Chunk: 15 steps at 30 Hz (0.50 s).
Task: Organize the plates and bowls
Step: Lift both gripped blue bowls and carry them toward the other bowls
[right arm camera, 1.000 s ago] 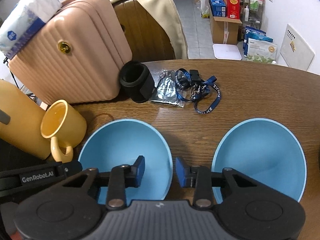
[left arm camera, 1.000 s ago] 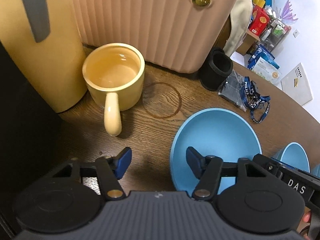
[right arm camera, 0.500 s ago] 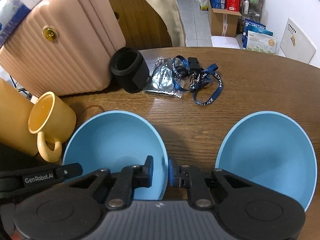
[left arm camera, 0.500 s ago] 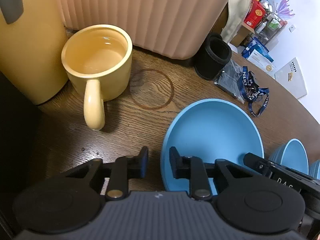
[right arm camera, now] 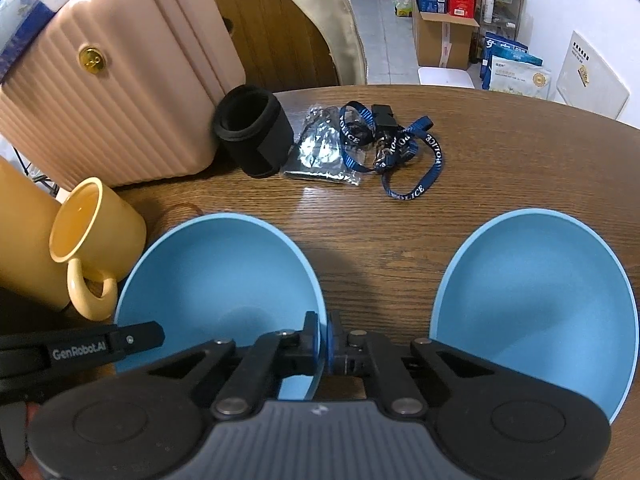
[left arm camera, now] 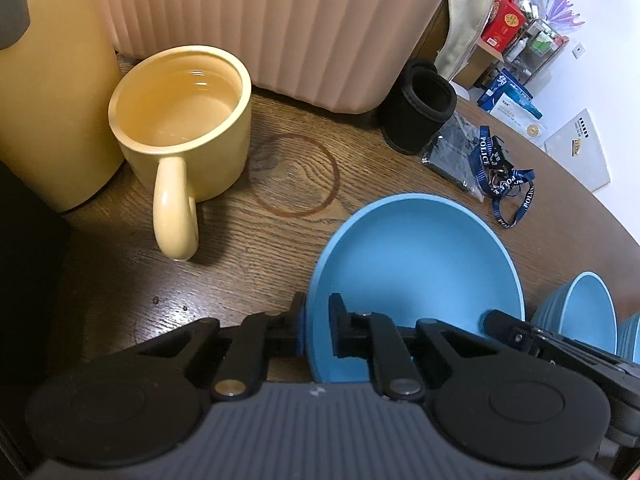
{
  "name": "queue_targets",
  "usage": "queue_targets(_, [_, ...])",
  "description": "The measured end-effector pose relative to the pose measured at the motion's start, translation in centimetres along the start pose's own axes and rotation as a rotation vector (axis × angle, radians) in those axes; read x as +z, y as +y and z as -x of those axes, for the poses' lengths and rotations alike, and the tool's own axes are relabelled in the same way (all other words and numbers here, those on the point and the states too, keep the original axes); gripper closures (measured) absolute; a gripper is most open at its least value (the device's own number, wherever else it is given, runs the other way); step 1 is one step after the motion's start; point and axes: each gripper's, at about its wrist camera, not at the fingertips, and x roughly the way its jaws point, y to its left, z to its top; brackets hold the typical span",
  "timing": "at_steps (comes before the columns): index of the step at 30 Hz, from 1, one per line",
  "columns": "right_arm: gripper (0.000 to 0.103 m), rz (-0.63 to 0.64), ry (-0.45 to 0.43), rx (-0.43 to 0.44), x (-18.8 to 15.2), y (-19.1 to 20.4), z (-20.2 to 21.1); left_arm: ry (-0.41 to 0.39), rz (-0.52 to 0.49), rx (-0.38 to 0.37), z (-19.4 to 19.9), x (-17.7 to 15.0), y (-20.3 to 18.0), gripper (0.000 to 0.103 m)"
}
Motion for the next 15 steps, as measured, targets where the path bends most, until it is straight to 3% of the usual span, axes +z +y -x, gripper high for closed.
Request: queue_targets(15, [0.099, -0.008, -0.033, 0.003, -0.8, 0.6, 2.3, -0.032, -0.012, -0.004, 2.1, -0.6, 0.0, 0.091])
